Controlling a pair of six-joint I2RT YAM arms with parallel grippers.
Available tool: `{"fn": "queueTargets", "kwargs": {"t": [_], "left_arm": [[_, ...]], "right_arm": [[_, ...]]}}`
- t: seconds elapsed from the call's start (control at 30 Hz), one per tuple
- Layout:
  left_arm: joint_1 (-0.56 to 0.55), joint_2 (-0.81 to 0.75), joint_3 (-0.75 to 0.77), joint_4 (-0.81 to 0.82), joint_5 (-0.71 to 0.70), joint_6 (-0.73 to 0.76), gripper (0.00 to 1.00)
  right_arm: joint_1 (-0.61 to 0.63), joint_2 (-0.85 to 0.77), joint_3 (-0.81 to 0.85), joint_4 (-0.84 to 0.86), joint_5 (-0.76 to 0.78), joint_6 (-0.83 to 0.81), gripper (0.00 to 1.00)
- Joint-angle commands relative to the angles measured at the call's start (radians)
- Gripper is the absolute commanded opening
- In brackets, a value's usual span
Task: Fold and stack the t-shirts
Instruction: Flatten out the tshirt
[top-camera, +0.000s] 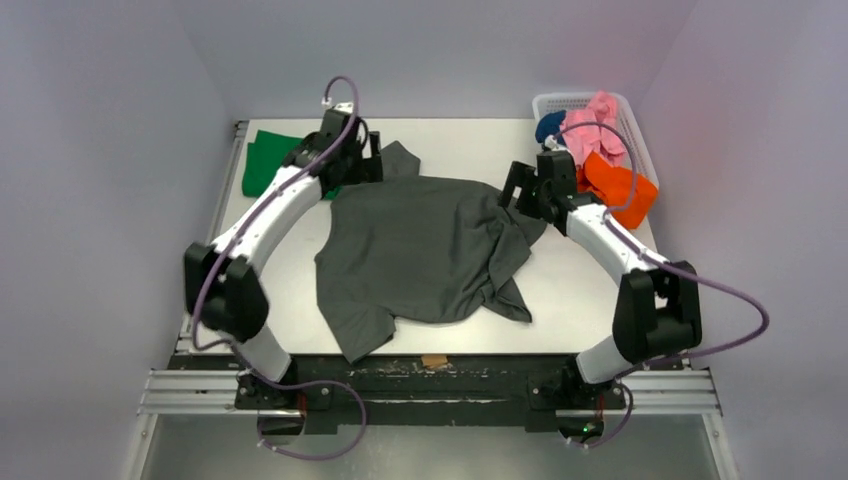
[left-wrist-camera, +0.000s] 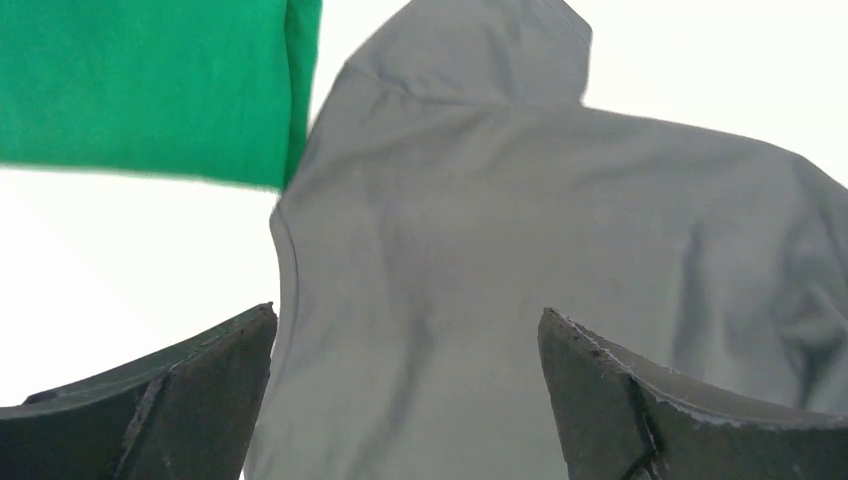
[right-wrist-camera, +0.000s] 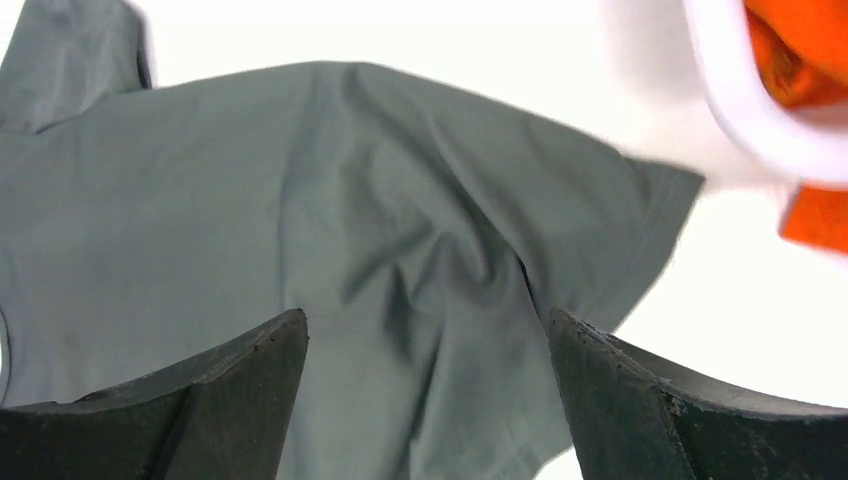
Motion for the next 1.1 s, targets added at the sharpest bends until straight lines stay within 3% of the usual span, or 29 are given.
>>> {"fn": "queueTargets", "kwargs": {"t": [0.0, 0.17, 0.3, 0.4, 0.57, 0.73, 0.87, 1.07], "left_arm": [[-0.046, -0.281, -0.383, 0.109, 0.126, -0.143, 1.0], [-0.167, -0.52, -0.753, 0.22, 0.209, -0.268, 1.0], [-0.228, -0.506, -0.863, 0.255, 0.264, -0.326, 1.0], [-0.228, -0.442, -0.913, 0.341, 0.301, -0.357, 1.0], [-0.218, -0.302, -0.843, 0.362, 0.216, -0.329, 1.0], [-0.119, -0.113, -0.714, 0.372, 0.263, -0.313, 1.0], [-0.043, 0.016, -0.574, 0.341, 0.309, -0.298, 1.0], [-0.016, 0.167, -0.332, 0.233, 0.307, -0.244, 1.0]], "right_arm": [[0.01, -0.165, -0.189, 0.013, -0.052, 0.02, 0.89], [0.065, -0.343, -0.384, 0.104, -0.166, 0.065, 0.89], [0.203, -0.317, -0.4, 0.163, -0.213, 0.072, 0.88], [0.26, -0.203, -0.397, 0.21, -0.228, 0.104, 0.87], [0.264, 0.016, -0.312, 0.209, -0.168, 0.115, 0.85], [0.229, 0.179, -0.15, 0.104, 0.001, 0.12, 0.86], [0.117, 0.25, -0.085, 0.097, -0.037, 0.127, 0.86], [-0.044, 0.283, -0.037, 0.124, -0.096, 0.11, 0.85]]}}
